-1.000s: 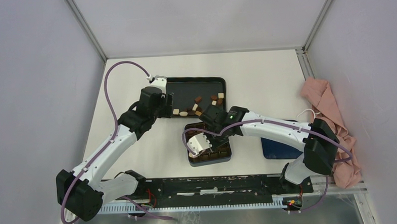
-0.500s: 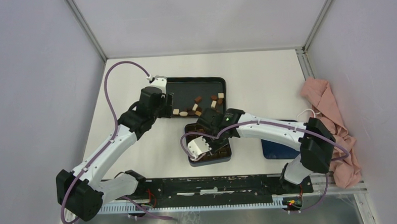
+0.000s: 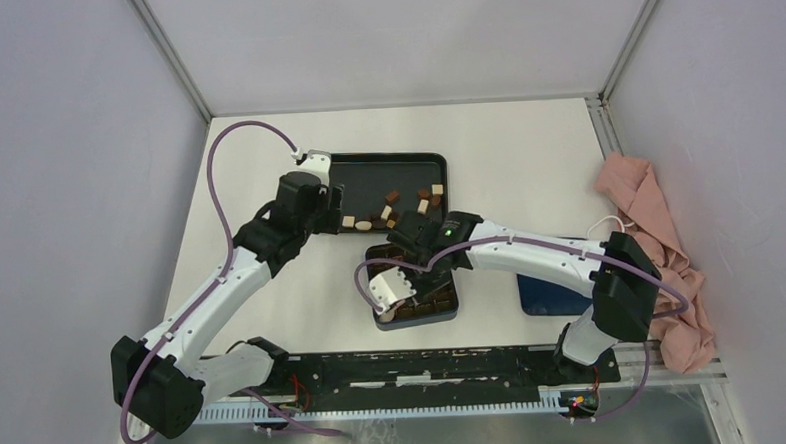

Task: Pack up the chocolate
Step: Place the fake chocolate in the packing box, then pick up the fake chocolate from the plate.

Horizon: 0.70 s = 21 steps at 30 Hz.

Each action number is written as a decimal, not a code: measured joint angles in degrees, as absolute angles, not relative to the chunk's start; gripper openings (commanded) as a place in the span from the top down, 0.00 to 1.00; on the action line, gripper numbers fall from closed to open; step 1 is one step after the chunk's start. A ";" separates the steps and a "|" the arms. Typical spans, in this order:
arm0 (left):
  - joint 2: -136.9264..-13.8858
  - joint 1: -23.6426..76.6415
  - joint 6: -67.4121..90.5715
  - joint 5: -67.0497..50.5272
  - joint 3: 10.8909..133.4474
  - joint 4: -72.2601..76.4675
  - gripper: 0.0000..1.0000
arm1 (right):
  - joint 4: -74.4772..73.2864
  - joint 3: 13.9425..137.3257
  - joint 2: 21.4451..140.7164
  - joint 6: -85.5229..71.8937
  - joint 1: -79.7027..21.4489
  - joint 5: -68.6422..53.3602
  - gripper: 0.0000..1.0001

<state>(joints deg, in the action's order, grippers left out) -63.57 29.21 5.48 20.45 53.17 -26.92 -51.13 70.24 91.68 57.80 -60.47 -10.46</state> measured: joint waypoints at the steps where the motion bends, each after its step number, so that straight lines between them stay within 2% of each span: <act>1: -63.57 29.21 5.48 20.43 53.17 -26.92 0.21 | -51.64 71.07 91.68 57.78 -60.10 -10.90 0.68; 6: -63.55 29.21 5.48 20.45 53.17 -26.92 0.21 | -52.97 75.94 91.66 57.78 -56.27 -14.57 0.68; 12: -63.40 29.21 5.48 20.40 53.17 -26.92 0.21 | -53.17 79.59 91.68 57.08 -45.23 -17.12 0.67; 17: -63.31 29.21 5.48 19.99 53.17 -26.92 0.21 | -50.43 81.73 94.24 55.55 -35.77 -13.85 0.66; 21: -63.20 29.21 5.48 19.38 53.17 -26.92 0.21 | -48.03 83.22 100.31 54.72 -32.84 -10.33 0.66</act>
